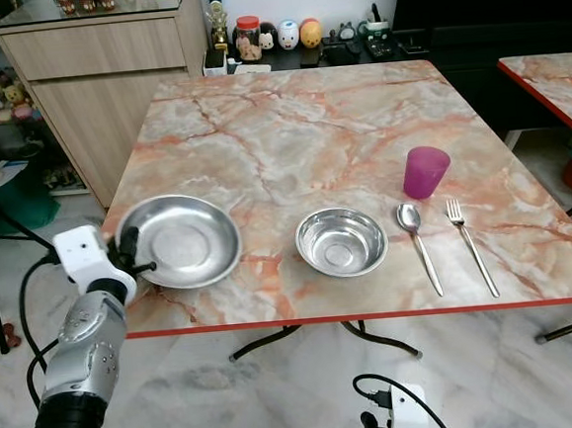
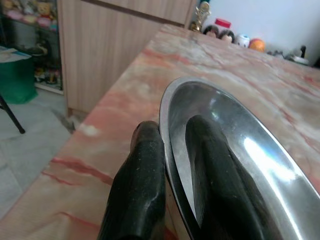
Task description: Setting the table
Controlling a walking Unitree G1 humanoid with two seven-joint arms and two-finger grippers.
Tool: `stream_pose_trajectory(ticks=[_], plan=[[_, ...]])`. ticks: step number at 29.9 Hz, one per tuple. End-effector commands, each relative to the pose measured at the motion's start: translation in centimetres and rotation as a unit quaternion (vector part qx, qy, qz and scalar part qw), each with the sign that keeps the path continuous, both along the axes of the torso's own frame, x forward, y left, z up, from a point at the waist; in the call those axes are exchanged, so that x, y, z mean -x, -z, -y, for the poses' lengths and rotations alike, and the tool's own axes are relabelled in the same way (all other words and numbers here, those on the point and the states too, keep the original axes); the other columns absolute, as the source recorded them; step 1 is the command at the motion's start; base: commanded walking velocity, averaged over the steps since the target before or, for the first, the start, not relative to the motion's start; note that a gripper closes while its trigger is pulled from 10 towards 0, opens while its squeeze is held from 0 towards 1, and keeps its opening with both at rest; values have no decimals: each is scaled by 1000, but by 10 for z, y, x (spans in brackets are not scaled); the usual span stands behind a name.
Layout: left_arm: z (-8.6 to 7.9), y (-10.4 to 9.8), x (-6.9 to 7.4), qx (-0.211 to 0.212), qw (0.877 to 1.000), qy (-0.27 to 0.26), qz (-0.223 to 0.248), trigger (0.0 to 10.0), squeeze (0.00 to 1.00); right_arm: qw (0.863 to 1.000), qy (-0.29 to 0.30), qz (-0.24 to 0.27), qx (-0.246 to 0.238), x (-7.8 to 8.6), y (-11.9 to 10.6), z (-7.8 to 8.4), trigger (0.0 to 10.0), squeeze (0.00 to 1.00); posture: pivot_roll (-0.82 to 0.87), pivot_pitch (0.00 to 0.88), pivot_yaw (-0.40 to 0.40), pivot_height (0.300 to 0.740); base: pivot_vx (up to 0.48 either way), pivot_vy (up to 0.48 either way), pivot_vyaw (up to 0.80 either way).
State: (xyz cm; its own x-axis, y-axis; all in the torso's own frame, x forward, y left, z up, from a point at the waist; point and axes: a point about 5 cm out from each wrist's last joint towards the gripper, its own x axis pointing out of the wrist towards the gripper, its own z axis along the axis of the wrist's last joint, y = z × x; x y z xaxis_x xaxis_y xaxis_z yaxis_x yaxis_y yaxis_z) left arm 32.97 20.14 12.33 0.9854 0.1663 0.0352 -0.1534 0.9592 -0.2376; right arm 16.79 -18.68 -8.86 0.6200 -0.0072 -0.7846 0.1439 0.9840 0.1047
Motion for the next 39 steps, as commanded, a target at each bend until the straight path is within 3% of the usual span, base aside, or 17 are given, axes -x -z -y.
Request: stream_pose_trajectory(ticks=[1,4,7,10,16,20,25,28,39], plan=[[0,-10,0,11,999,-4,30,10000,0,1000,-3,0,3,-2,-1,2,10000,0,44,0,-31,740,0,0,0],[5,-21,-2,53,997,7,62,10000,0,1000,-3,1,4,-2,-1,2,10000,0,43,0,-32,740,0,0,0],[7,-24,-3,71,995,10,71,10000,0,1000,-3,2,4,-2,-1,3,10000,0,43,0,-32,740,0,0,0],[9,-25,-6,120,990,4,75,10000,0,1000,-2,2,7,-2,-1,3,10000,0,39,0,-34,740,0,0,0],[10,-34,-7,154,983,7,97,10000,0,1000,4,2,10,-1,-1,4,10000,0,39,0,-37,740,0,0,0],[18,-53,-8,186,972,40,139,10000,0,1000,8,5,10,-1,-1,5,10000,0,34,0,-37,740,0,0,0],[28,-68,-5,177,966,80,173,10000,0,1000,9,5,11,-1,-1,6,10000,0,34,0,-39,740,0,0,0],[31,-68,-4,147,970,94,170,10000,0,1000,10,4,12,-1,-1,6,10000,0,34,0,-39,740,0,0,0],[33,-65,-2,140,972,94,161,10000,0,1000,13,7,11,-1,-2,6,10000,0,30,0,-39,740,0,-211,0]])
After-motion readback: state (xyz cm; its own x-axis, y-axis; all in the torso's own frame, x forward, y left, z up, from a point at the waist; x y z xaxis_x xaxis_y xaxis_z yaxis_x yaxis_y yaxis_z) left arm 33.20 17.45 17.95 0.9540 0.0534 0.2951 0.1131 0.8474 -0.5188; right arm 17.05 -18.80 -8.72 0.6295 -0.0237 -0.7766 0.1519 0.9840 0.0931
